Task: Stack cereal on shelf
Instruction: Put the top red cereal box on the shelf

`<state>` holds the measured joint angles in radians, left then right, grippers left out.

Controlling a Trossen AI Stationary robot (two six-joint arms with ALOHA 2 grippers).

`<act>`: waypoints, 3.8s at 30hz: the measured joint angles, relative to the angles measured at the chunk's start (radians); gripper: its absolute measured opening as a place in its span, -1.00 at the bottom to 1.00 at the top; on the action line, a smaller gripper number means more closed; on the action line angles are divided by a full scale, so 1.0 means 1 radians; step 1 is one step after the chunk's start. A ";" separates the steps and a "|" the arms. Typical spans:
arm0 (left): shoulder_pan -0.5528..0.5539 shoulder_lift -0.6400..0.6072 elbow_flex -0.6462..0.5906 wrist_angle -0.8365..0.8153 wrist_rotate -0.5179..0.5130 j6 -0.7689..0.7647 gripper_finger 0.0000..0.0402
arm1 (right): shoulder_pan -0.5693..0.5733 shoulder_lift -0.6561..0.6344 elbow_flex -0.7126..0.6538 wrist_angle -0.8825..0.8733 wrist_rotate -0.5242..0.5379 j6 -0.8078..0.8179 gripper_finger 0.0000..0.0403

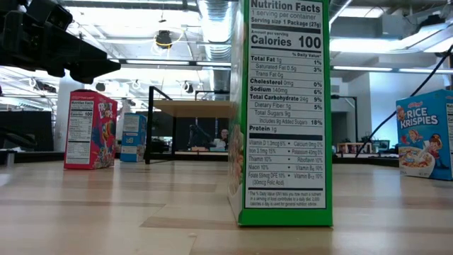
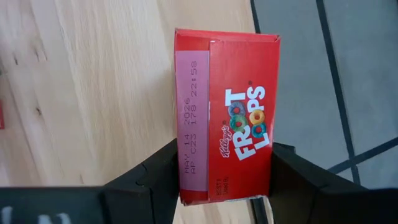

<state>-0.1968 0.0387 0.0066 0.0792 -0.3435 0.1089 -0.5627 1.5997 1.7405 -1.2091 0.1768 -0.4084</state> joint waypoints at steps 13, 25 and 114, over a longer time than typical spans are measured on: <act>0.000 0.000 0.000 0.000 0.000 0.000 0.31 | -0.020 0.023 0.002 -0.020 -0.022 -0.005 0.10; 0.000 0.000 0.000 0.000 0.000 0.000 0.31 | -0.028 0.023 0.001 -0.024 0.002 -0.046 0.10; 0.000 0.000 0.000 0.000 0.000 0.000 0.31 | 0.199 -0.166 -0.213 -0.059 -0.073 0.457 0.66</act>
<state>-0.1970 0.0387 0.0065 0.0792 -0.3437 0.1089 -0.3639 1.4334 1.5270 -1.2684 0.1040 0.0485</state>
